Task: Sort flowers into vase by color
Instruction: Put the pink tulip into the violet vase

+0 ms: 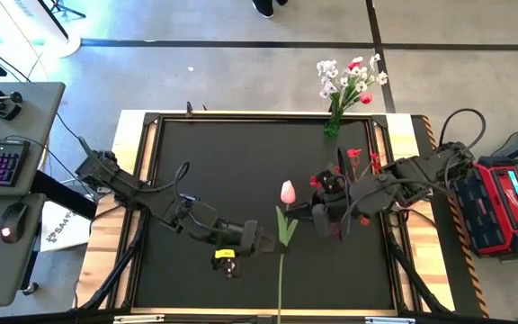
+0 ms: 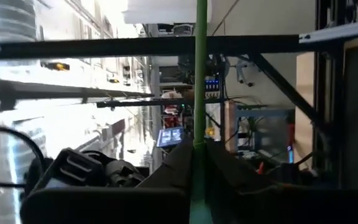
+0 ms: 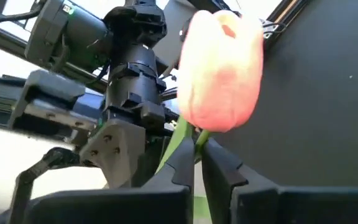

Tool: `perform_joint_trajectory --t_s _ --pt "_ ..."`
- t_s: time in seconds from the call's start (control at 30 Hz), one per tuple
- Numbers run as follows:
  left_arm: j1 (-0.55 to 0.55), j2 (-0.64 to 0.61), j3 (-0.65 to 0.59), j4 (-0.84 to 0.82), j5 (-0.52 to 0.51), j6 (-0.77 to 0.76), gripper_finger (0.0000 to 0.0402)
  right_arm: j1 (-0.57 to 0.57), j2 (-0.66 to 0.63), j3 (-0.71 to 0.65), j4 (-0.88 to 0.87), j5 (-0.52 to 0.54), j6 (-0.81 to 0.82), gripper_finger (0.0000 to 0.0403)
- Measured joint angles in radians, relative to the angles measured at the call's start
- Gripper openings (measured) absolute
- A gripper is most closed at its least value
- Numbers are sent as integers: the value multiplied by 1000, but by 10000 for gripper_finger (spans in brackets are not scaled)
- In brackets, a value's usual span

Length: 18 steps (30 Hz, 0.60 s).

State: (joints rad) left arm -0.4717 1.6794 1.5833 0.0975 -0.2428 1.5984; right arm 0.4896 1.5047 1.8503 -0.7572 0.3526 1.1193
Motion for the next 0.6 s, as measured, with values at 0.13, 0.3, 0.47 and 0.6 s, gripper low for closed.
perform_joint_trajectory --t_s 0.13,0.3,0.47,0.6 --pt "0 0 0 -5 -17 -155 45 3 -13 0 -4 22 -52 3" --pt "-12 0 0 -10 -105 -465 79 37 -75 0 -74 82 -133 1" --pt "-14 -1 1 -33 -184 -793 105 96 -169 0 -188 120 -130 0" --pt "1 -1 1 -120 -187 -1041 116 146 -258 0 -233 129 -154 0"
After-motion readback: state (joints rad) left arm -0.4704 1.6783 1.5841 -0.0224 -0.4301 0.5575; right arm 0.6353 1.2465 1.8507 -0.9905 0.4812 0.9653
